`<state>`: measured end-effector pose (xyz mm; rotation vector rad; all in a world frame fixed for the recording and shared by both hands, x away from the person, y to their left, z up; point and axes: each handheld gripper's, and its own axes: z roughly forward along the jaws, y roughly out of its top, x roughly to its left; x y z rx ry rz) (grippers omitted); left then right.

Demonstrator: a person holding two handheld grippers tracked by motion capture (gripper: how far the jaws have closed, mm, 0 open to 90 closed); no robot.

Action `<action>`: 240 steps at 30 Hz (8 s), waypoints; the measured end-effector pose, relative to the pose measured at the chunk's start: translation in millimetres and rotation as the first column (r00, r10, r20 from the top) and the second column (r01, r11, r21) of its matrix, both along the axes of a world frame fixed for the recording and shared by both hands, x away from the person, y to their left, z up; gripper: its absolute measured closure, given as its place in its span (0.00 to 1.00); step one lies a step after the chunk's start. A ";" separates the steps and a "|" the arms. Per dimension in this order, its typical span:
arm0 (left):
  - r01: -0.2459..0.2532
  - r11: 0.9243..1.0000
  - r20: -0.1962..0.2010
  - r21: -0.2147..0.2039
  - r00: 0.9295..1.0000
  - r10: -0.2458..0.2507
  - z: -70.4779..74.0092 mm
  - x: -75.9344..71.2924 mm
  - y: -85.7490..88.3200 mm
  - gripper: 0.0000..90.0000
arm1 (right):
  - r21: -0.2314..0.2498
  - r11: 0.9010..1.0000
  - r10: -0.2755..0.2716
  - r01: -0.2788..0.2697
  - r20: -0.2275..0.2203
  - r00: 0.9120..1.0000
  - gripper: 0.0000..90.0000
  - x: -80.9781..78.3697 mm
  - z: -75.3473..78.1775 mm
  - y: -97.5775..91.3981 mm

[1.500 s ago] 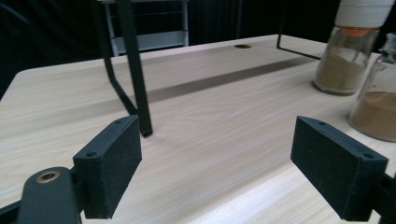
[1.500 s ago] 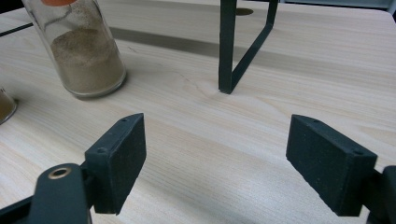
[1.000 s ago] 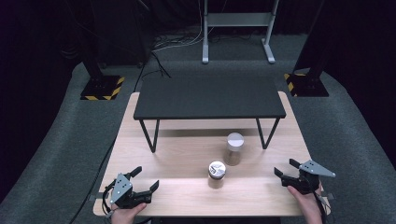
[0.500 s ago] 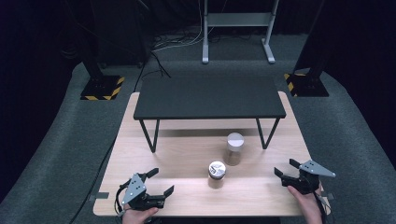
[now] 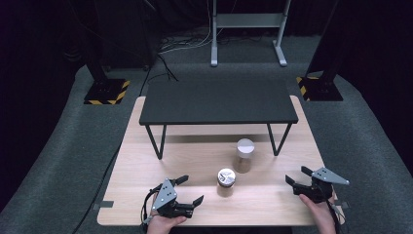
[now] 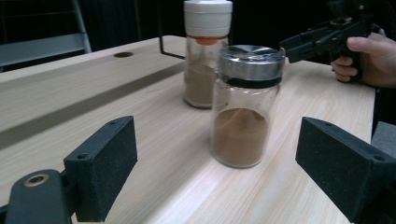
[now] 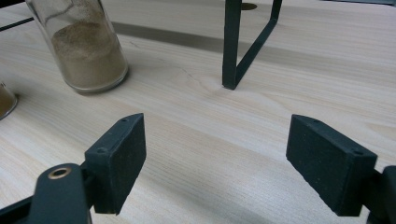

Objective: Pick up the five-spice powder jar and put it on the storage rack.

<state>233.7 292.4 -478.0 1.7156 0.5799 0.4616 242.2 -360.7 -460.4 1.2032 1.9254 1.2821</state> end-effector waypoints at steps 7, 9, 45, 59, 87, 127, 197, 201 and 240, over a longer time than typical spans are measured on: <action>0.023 1.000 -0.002 0.012 1.000 -0.023 -4.0 6.4 -19.3 0.14 | -0.001 1.000 0.001 -0.001 -0.001 1.000 0.20 0.4 -0.1 0.3; 0.025 1.000 -0.004 0.016 1.000 -0.025 -5.9 8.4 -25.7 0.14 | 0.000 1.000 0.002 -0.002 -0.002 1.000 0.20 0.5 -0.2 0.2; 0.004 1.000 -0.006 0.018 1.000 -0.004 -16.5 35.1 -94.6 0.34 | 0.004 1.000 0.010 -0.010 -0.004 1.000 0.20 1.2 -0.1 -1.3; -0.005 0.999 -0.022 -0.032 1.000 0.005 -5.9 37.6 -82.4 0.35 | 0.004 1.000 0.013 -0.013 -0.006 1.000 0.21 1.6 -0.1 -1.2; -0.190 0.980 0.009 -0.065 0.981 0.191 78.5 45.9 -43.9 0.35 | 0.002 1.000 0.024 -0.024 -0.015 1.000 0.21 3.5 0.1 -1.0; -0.273 0.958 0.048 -0.094 0.959 0.278 181.2 85.0 -29.6 0.35 | 0.002 1.000 0.024 -0.024 -0.019 1.000 0.21 4.2 0.2 -0.9; -0.330 0.943 0.076 0.044 0.942 0.327 60.7 1.7 35.1 0.18 | 0.008 1.000 0.022 -0.022 -0.021 1.000 0.21 3.9 -1.4 -1.1; -0.315 0.949 0.057 0.033 0.948 0.313 36.0 -6.1 40.5 0.17 | 0.007 1.000 0.024 -0.023 -0.021 0.999 0.21 4.0 -1.3 -1.2; -0.362 0.929 -0.029 0.072 0.931 0.365 -10.8 -19.4 59.5 0.18 | -0.006 0.999 0.046 -0.047 -0.030 0.998 0.20 6.7 0.4 -1.0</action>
